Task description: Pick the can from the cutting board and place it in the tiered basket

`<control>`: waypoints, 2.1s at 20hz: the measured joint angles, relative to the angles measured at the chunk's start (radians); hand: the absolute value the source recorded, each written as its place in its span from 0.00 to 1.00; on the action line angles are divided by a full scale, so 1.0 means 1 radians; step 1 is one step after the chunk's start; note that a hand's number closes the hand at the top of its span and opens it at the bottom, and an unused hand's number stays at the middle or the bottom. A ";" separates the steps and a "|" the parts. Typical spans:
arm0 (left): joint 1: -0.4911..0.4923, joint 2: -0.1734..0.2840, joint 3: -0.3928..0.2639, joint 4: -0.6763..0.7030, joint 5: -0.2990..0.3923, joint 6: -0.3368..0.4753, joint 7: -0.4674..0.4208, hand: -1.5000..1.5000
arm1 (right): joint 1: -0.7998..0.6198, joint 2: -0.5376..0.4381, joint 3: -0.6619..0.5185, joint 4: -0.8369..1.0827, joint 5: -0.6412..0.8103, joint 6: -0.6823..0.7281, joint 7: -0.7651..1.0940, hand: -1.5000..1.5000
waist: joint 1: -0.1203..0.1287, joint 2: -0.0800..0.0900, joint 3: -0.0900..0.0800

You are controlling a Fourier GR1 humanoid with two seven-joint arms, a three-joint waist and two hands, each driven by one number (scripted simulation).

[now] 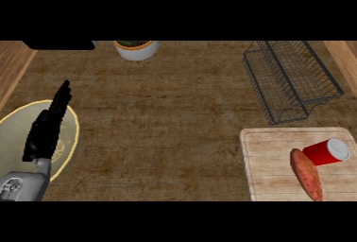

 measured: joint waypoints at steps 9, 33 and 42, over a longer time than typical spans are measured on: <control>-0.016 -0.021 0.032 0.017 -0.025 -0.024 -0.001 0.50 | -0.083 0.082 0.089 -0.006 0.071 0.059 0.195 0.00 | -0.003 -0.001 0.001; 0.014 -0.090 0.121 -0.006 -0.101 -0.107 -0.003 0.50 | 0.012 0.292 0.037 -0.167 0.457 0.141 0.215 0.00 | -0.009 -0.002 0.001; -0.008 -0.115 0.152 0.014 -0.130 -0.131 -0.007 0.50 | 0.029 0.387 0.012 -0.165 0.552 0.182 0.226 0.00 | -0.009 -0.001 0.001</control>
